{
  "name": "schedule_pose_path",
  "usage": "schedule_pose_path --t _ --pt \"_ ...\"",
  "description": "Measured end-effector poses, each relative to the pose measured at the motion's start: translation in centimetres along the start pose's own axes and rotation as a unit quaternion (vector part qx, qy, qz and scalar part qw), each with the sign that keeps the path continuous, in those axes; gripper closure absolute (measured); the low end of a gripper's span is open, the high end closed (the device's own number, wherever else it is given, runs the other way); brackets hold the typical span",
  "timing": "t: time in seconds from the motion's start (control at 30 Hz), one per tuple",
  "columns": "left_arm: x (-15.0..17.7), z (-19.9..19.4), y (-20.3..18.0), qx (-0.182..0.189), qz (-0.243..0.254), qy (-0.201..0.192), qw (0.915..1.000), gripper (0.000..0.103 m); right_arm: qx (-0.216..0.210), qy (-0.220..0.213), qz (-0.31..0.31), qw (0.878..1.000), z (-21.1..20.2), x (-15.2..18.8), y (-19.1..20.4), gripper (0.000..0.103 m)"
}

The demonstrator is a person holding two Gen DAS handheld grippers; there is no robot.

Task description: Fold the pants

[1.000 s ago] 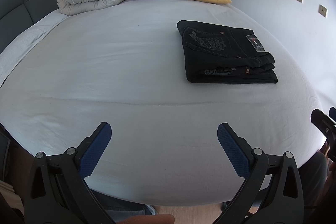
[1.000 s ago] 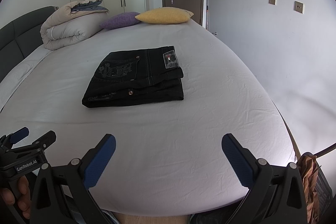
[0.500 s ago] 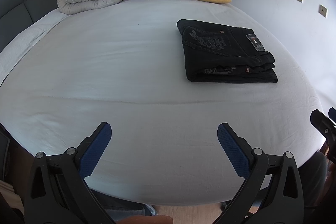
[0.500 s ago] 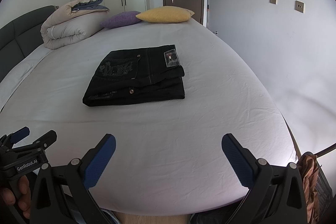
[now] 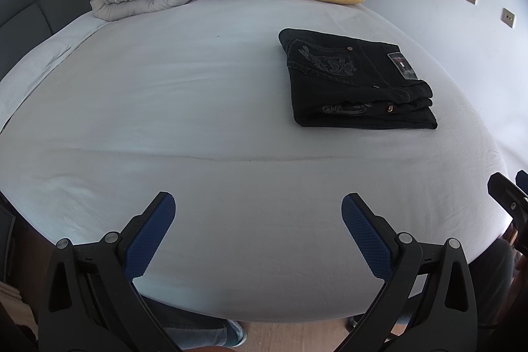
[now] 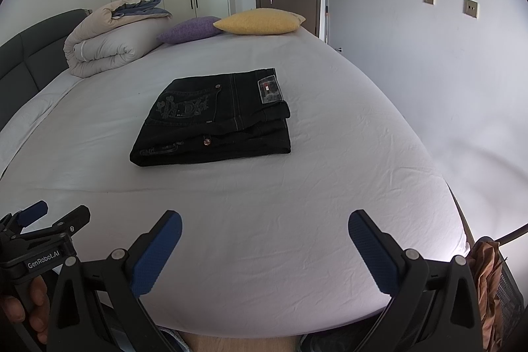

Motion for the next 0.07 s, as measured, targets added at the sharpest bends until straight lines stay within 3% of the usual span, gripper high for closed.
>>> schedule_pose_path --t 0.07 --pt "-0.02 0.01 -0.05 -0.002 0.004 -0.001 1.0 0.0 0.0 0.0 0.0 1.0 0.01 -0.04 -0.03 0.0"
Point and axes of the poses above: each gripper's, at about its wrist camera, not at the fingertips, and z roughly the way its jaws point, y to its left, x to its underside, the point moved 5 cm from there along z, roughly the way its jaws point, and after that the axes turned 2 degrees about z, right-handed, at the moved point
